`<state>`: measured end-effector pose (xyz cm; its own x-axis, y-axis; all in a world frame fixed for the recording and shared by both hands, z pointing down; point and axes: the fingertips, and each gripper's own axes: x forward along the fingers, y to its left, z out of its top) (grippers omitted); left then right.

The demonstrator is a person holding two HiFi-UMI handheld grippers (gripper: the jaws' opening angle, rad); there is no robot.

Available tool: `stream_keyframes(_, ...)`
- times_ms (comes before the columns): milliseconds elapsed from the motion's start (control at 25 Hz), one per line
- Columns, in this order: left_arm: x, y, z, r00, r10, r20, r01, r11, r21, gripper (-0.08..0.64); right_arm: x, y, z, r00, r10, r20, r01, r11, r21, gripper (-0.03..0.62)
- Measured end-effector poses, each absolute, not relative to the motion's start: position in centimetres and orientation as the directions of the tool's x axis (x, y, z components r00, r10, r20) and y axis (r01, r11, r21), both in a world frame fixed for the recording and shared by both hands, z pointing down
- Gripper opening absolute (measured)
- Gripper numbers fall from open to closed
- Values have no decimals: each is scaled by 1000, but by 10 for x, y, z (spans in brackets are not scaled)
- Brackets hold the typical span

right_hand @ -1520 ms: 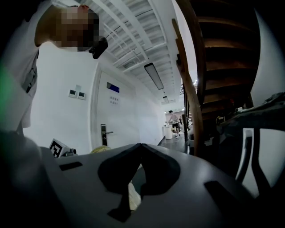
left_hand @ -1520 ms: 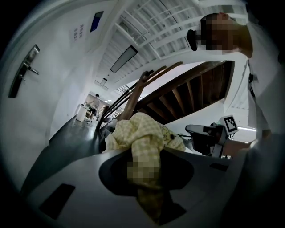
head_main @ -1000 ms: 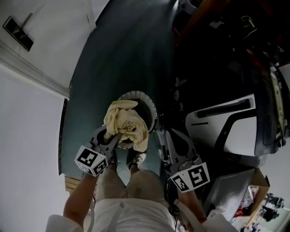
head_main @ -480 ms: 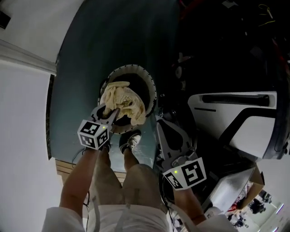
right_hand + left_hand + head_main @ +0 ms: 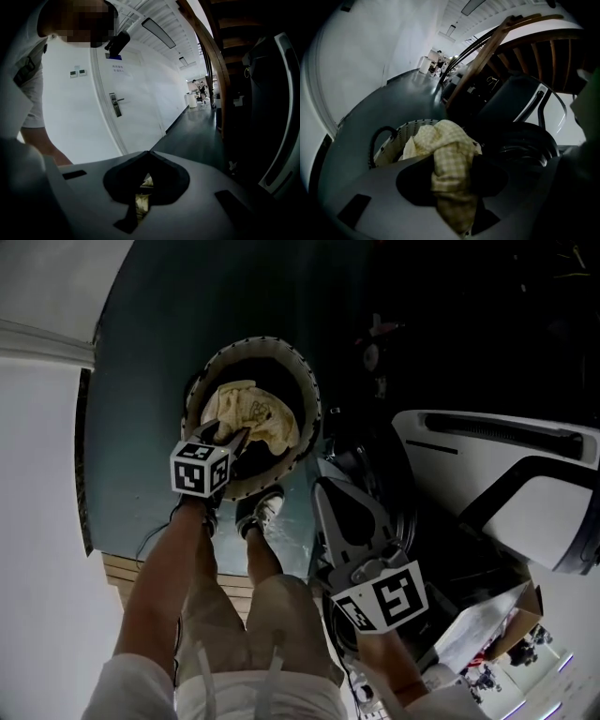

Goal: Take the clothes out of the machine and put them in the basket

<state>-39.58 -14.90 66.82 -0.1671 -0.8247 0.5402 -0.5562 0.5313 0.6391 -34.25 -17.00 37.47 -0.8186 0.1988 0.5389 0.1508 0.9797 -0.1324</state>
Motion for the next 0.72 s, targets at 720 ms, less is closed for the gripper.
stream_keyframes(720, -439, -110, 583, -350, -814, 464, -586, 577, 569, 251, -354, -162, 303, -864, 203, 461, 172, 979, -109, 14)
